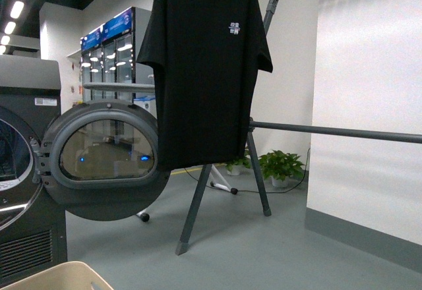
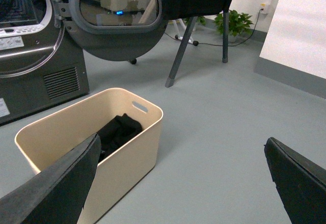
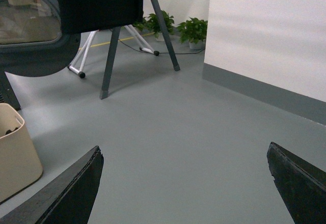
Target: Move hamper under clothes hanger
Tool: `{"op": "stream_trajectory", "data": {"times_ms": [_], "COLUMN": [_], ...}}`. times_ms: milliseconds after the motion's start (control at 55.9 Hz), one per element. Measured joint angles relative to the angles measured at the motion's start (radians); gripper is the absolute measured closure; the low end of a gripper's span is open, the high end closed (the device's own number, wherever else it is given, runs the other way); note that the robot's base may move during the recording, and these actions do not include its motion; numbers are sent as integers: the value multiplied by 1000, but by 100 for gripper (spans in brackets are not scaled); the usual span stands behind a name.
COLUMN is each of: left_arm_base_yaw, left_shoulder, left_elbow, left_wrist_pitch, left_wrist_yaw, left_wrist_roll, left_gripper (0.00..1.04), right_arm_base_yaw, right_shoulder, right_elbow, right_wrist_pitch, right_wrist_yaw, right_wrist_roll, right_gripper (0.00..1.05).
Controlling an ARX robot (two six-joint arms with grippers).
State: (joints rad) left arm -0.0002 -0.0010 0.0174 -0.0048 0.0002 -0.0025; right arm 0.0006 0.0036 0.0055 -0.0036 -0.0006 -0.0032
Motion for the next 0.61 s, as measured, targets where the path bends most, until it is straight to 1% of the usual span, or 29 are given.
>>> {"op": "stream_trajectory", "data": {"times_ms": [609], "left_arm_base_yaw": [0], "left_shoulder": [1], "left_elbow": [0], "left_wrist_pitch": [0], "left_wrist_yaw": [0], "left_wrist_roll": [0], "left_gripper": [7], "right_arm_base_yaw": [0], "right_shoulder": [0], "right_elbow": [0], "right_wrist_pitch": [0], "right_wrist_yaw": [0], "right_wrist_roll": [0], "right_gripper": [8]}}
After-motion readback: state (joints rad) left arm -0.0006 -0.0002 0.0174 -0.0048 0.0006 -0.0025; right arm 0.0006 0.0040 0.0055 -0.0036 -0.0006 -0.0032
